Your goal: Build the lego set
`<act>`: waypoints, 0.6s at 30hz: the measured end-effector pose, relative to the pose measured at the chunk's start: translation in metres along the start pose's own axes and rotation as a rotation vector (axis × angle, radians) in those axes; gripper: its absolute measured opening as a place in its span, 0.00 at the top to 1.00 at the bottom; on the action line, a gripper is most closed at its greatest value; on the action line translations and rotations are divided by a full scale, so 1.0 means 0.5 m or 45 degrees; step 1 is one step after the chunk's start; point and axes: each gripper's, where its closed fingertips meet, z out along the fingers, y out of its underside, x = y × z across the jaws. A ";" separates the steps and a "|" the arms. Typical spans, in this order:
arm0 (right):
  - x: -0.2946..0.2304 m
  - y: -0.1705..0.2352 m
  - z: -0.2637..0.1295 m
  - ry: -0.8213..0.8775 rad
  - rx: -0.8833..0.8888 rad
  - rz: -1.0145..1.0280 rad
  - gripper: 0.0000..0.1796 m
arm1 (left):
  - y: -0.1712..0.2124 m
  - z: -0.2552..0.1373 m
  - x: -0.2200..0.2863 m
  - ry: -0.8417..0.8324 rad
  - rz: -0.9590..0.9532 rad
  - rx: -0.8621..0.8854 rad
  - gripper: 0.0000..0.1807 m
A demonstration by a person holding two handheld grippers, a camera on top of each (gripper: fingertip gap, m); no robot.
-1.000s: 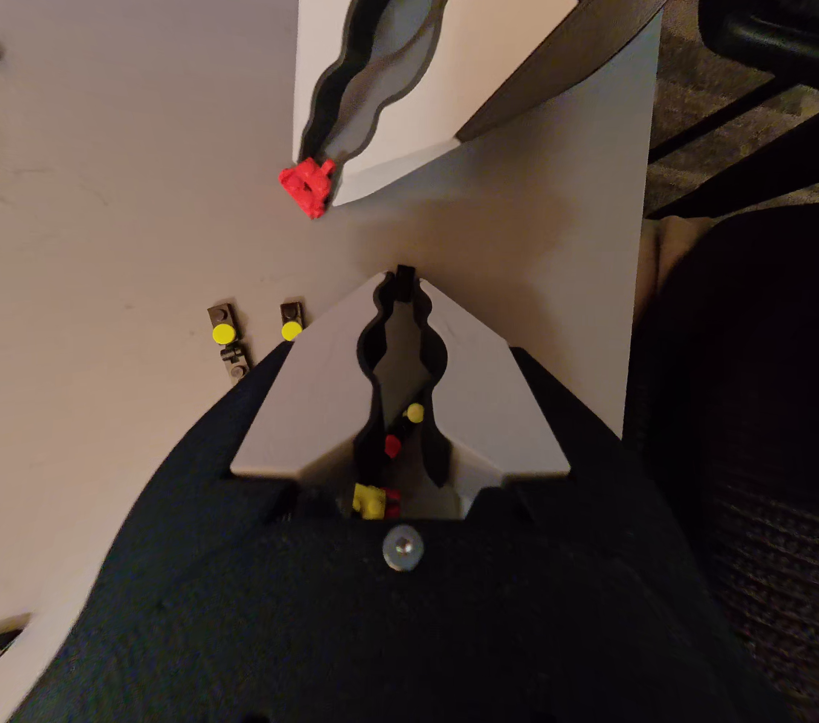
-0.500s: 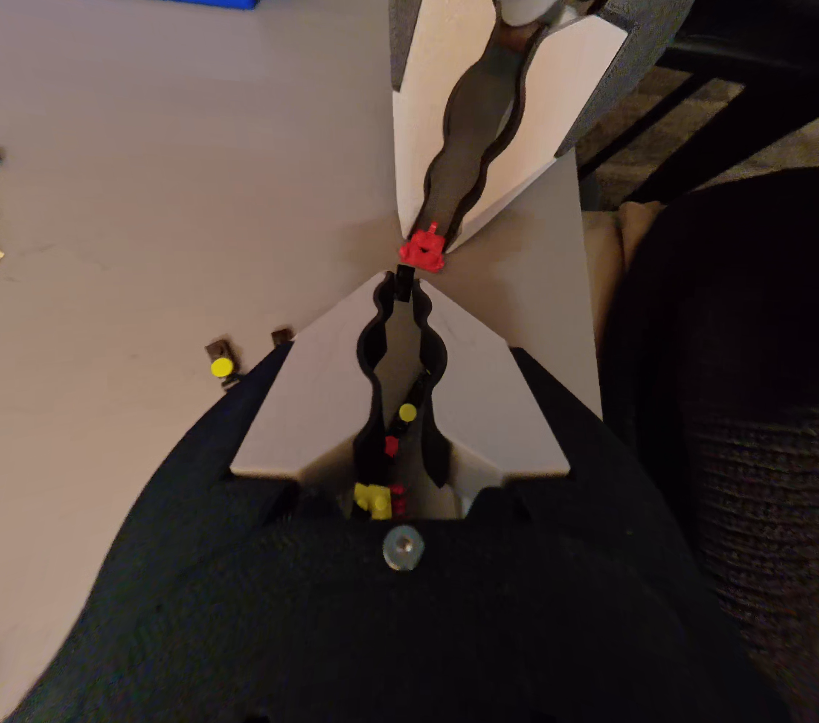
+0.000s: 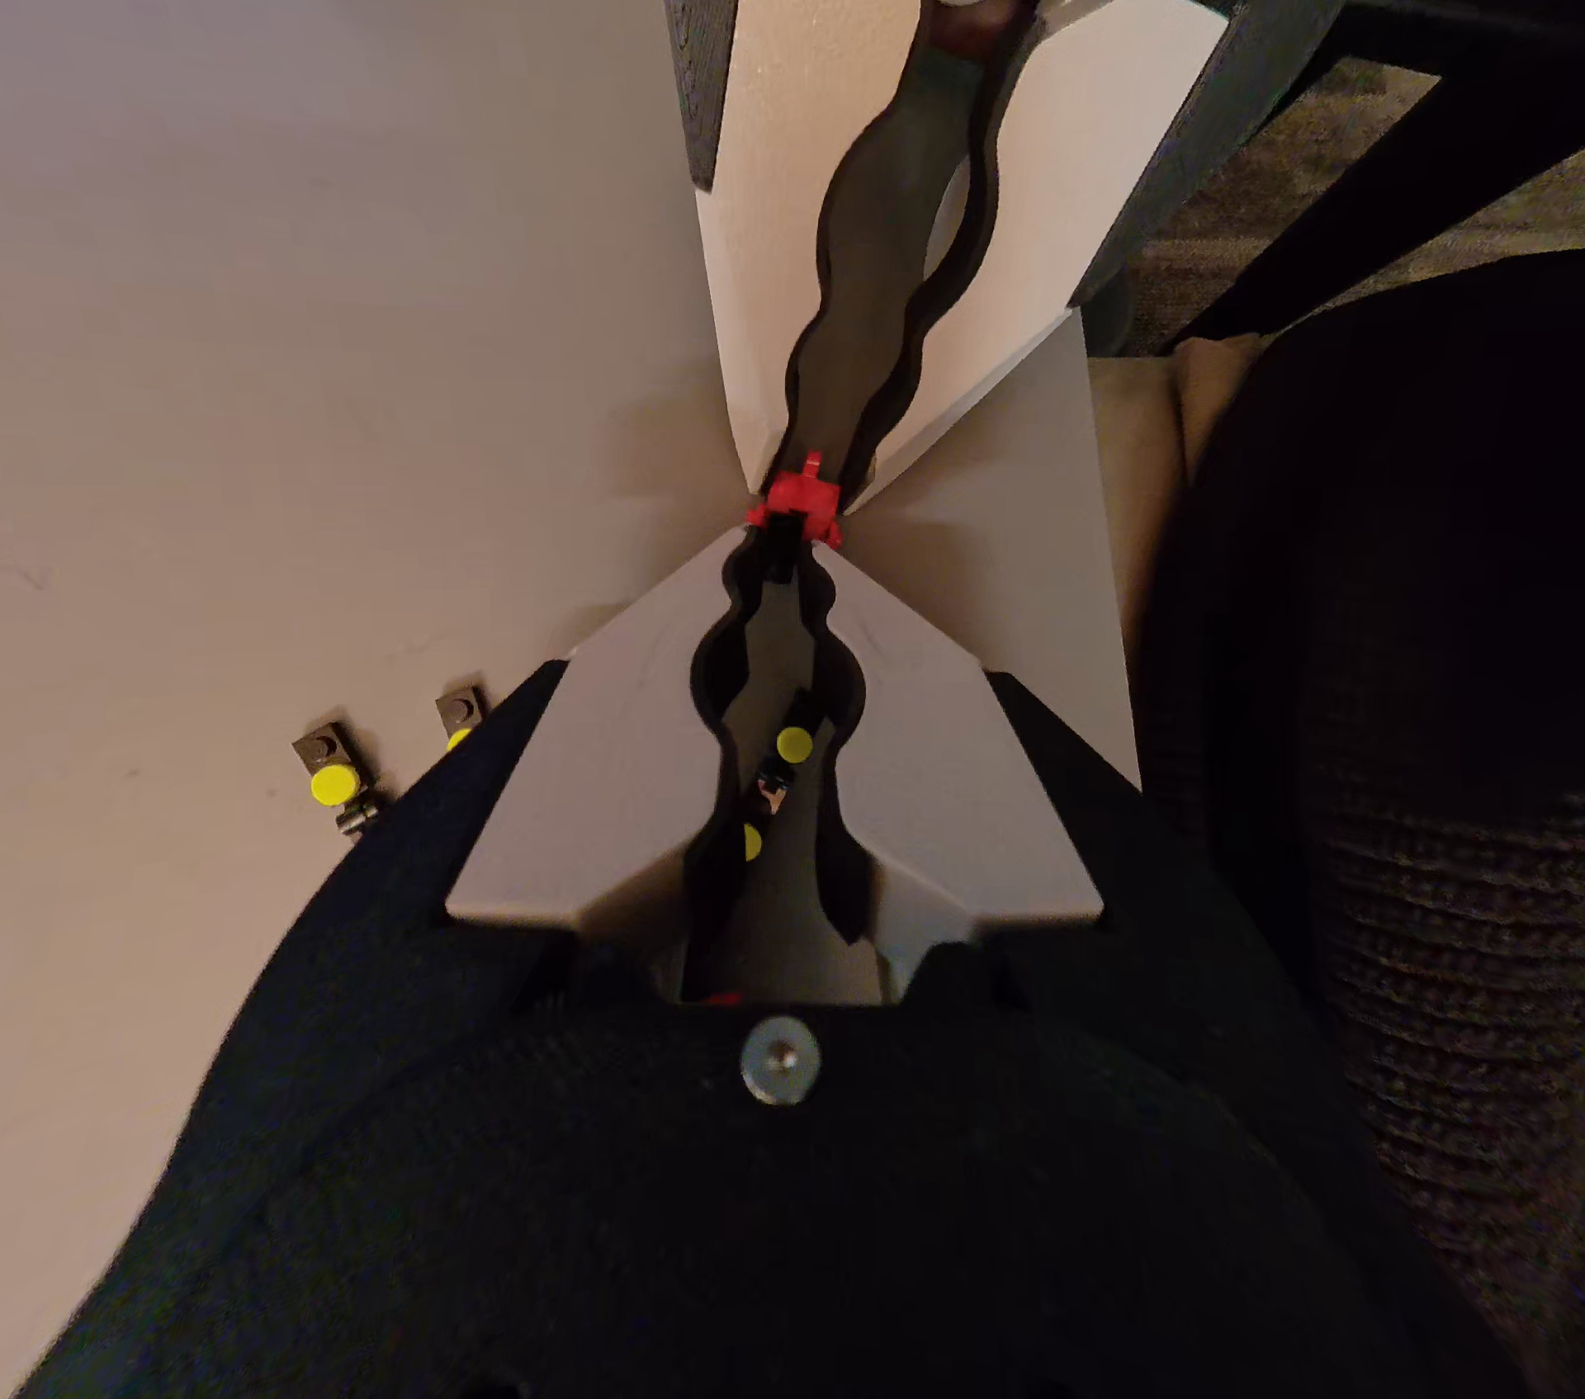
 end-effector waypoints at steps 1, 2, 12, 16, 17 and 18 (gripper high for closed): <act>0.000 0.000 0.000 0.001 -0.001 -0.001 0.92 | -0.001 0.000 0.000 -0.002 0.001 0.000 0.97; 0.000 0.001 0.000 0.004 -0.002 -0.003 0.91 | -0.001 0.000 0.000 -0.004 0.001 -0.002 0.97; 0.037 -0.016 -0.026 0.050 0.116 0.223 0.82 | 0.001 0.004 0.000 -0.007 -0.005 -0.013 0.97; 0.074 0.003 -0.047 0.165 0.094 0.455 0.84 | 0.000 0.000 0.000 -0.009 -0.006 -0.006 0.97; 0.081 0.007 -0.056 0.214 0.088 0.509 0.86 | -0.001 -0.002 -0.002 -0.014 -0.007 -0.002 0.97; 0.084 0.009 -0.064 0.260 0.079 0.544 0.87 | -0.002 -0.003 -0.002 -0.014 -0.010 0.004 0.97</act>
